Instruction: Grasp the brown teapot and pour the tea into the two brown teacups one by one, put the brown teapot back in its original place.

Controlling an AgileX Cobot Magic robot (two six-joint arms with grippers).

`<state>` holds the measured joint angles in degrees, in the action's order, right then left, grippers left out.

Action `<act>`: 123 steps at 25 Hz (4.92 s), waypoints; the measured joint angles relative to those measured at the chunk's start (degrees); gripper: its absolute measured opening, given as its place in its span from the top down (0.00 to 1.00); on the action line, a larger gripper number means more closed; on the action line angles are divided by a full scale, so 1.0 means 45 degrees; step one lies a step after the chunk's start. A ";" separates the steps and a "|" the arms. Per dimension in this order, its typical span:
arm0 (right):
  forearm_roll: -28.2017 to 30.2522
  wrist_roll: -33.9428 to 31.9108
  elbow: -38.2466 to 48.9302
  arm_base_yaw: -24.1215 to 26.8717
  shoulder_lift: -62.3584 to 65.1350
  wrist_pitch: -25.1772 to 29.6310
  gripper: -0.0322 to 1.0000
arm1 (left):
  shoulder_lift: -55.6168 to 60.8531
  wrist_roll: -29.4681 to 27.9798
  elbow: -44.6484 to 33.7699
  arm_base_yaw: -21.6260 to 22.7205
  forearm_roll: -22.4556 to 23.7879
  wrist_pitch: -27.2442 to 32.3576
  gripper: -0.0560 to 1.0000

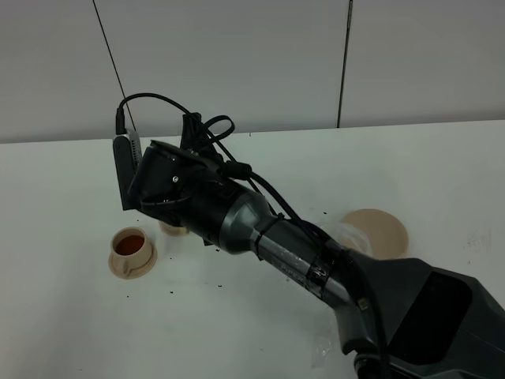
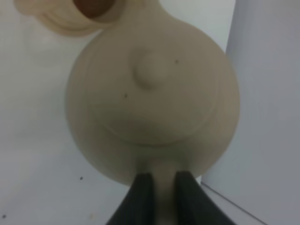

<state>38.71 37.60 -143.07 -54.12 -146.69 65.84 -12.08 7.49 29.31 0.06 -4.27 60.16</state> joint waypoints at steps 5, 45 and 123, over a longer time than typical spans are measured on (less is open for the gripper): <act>-0.0793 0.0279 0.0000 0.0261 0.0302 -0.0171 0.88 | 0.0000 0.0000 0.0000 0.0000 0.0000 0.0000 0.69; -1.3587 0.5111 -0.0016 0.4177 0.1518 0.0413 0.88 | 0.0000 0.0000 0.0000 0.0000 0.0000 0.0000 0.69; -1.3029 0.2298 -0.0016 0.6707 0.2587 0.1158 0.88 | 0.0000 0.0000 0.0000 0.0000 0.0000 0.0000 0.69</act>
<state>-19.93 47.94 -143.14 -23.94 -135.05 71.05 -12.08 7.49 29.31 0.06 -4.27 60.16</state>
